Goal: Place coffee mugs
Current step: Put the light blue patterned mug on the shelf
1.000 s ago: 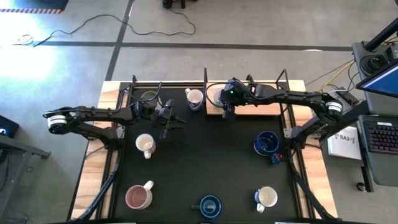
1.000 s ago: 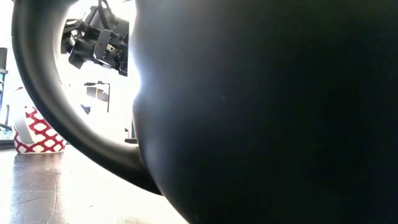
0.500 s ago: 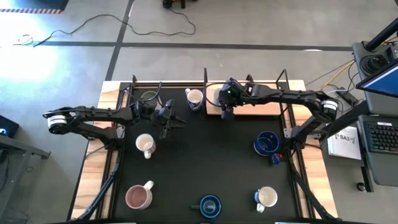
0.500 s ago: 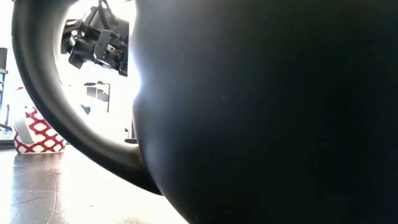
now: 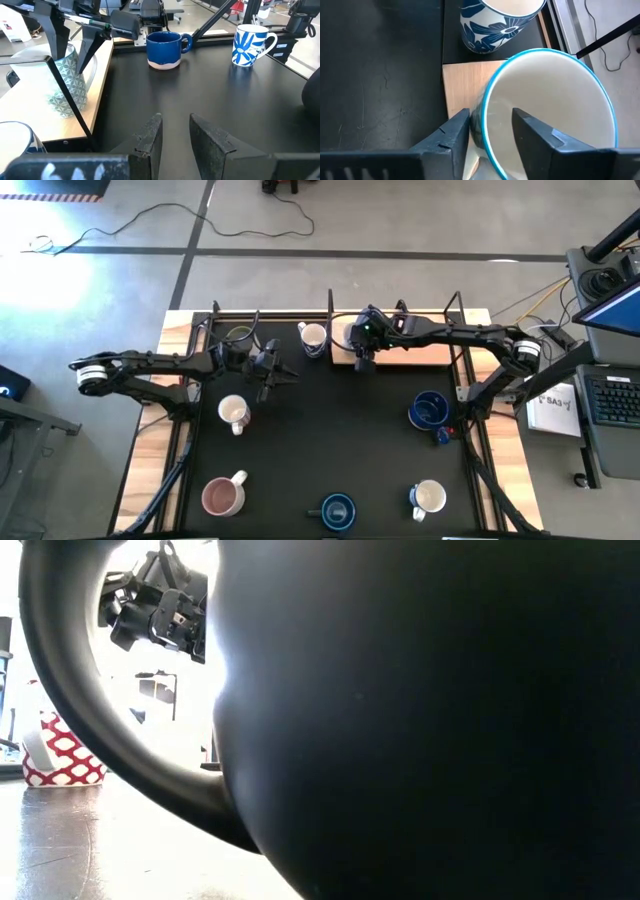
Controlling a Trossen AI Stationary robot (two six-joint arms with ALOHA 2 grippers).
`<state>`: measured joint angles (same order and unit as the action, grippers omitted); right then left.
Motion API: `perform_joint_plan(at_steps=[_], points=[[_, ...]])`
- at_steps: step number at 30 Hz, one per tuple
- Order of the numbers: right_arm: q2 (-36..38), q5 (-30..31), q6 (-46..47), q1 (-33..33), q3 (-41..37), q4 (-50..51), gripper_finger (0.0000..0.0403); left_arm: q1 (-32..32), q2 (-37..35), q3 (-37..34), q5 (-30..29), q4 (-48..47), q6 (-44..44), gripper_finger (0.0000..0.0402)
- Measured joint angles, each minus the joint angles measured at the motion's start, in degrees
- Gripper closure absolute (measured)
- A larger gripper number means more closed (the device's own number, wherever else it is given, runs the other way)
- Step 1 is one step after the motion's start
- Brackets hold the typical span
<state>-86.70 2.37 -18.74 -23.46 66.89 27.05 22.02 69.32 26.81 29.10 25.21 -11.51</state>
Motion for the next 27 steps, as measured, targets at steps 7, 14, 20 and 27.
perform_joint_plan(at_steps=[7, 14, 20, 27], points=[[0.0, -0.1, -0.4, -0.1, 0.0, -0.3, 0.0341, 0.0, 0.0, 0.0, 0.0, 0.0, 0.0, 0.0322], [0.2, 0.2, -1.4, -0.6, 0.1, 1.6, 0.0383, 0.1, 0.0, 0.0, 0.0, 0.0, 0.0, 0.0322], [0.3, 0.5, 1.2, -2.5, 3.6, 7.4, 0.0386, 0.4, 0.0, 0.0, 0.0, 0.0, 0.0, 0.0322], [0.3, 0.7, 6.3, -6.7, 8.7, 16.1, 0.0388, 0.4, 0.0, 0.0, 0.0, 0.0, 0.0, 0.0322]])
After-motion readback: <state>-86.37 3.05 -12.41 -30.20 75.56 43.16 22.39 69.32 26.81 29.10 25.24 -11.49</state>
